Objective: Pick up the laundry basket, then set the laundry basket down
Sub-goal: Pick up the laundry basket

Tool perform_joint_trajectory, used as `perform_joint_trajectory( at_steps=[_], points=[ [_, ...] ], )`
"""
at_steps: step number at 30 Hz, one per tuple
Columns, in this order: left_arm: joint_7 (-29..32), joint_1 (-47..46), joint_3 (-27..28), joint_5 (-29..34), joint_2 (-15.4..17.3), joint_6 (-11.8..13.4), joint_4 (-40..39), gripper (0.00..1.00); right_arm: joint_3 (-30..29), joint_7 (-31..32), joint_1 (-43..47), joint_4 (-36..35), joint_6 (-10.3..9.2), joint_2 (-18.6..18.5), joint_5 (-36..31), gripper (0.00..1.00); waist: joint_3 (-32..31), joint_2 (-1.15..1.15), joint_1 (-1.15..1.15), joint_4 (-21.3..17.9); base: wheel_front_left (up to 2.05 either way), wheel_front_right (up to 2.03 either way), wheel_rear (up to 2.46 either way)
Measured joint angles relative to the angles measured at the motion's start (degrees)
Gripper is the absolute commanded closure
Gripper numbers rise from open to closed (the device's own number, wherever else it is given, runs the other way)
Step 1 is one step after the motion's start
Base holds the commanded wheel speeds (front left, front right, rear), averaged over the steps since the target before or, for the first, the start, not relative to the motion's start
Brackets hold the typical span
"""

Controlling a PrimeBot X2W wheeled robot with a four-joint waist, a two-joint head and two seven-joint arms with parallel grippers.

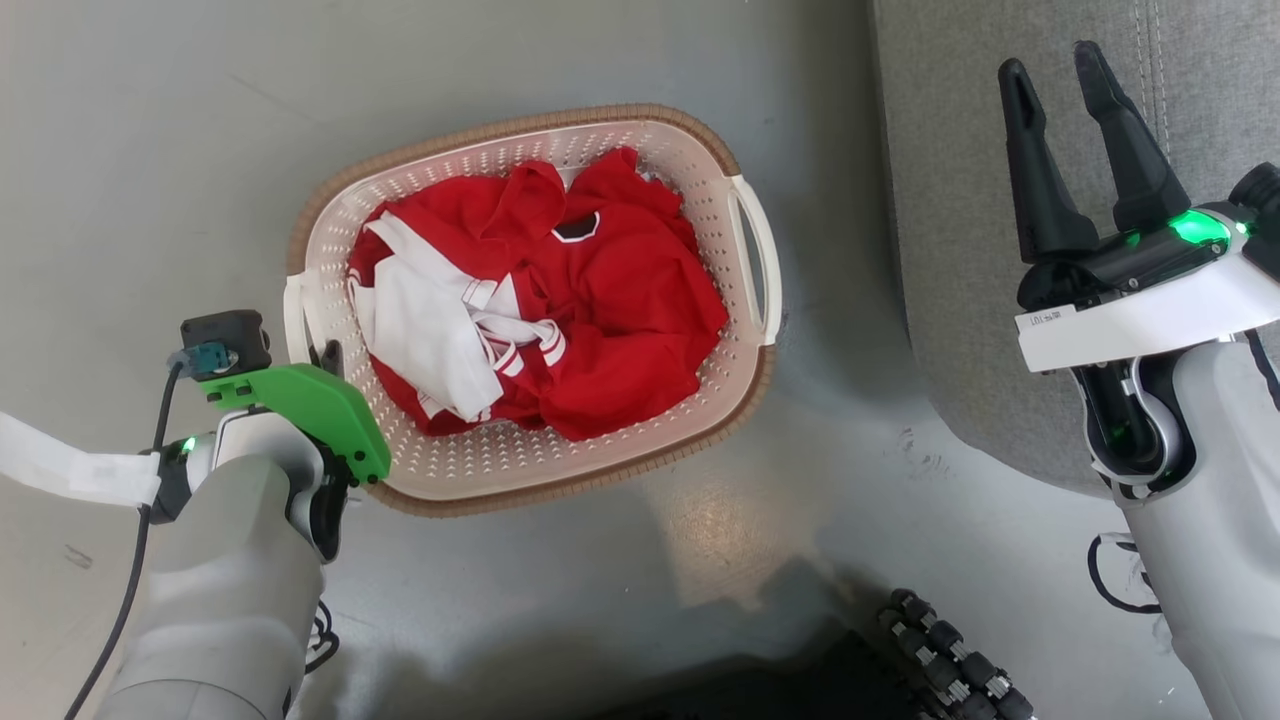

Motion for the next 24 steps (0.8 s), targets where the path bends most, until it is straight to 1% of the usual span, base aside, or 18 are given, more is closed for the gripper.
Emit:
perform_joint_trajectory(
  at_steps=[8,9,10,11,21,24],
  points=[
    [-0.07,-1.06,-1.40,0.64,-0.01,-0.45,1.45,1.00,0.22,0.00,0.00,0.24,0.00,-0.14,0.00,0.00,-0.53,0.00,0.00,0.08,0.00,0.00,0.00],
    [-0.07,-1.13,-1.37,0.64,-0.01,-0.45,1.60,0.85,0.24,0.00,0.00,0.25,0.00,-0.16,0.00,0.00,-0.58,0.00,0.00,0.10,0.00,0.00,0.00],
    [-0.08,-1.15,-1.31,0.64,-0.01,-0.44,1.77,0.24,0.26,0.00,0.00,0.26,0.00,-0.21,0.00,0.00,-0.64,0.00,0.00,0.11,0.00,0.00,0.00],
    [-0.51,-1.16,-1.23,0.64,-0.01,-0.42,1.87,0.00,0.29,-0.01,0.00,0.29,0.00,-0.24,0.00,0.00,-0.69,0.00,0.00,0.14,0.00,0.00,0.00],
    [-1.86,-1.52,-1.22,0.65,-0.04,-0.42,2.94,0.00,0.62,0.00,0.01,1.64,0.00,-0.23,-0.01,0.00,-2.38,0.00,0.00,0.41,0.00,0.00,0.00],
    [-3.33,-1.37,-0.64,0.65,0.04,-0.12,3.00,0.00,1.20,-0.01,0.01,2.66,0.00,0.09,-0.01,0.00,-3.88,0.00,0.00,0.50,0.00,0.00,0.00]
  ],
)
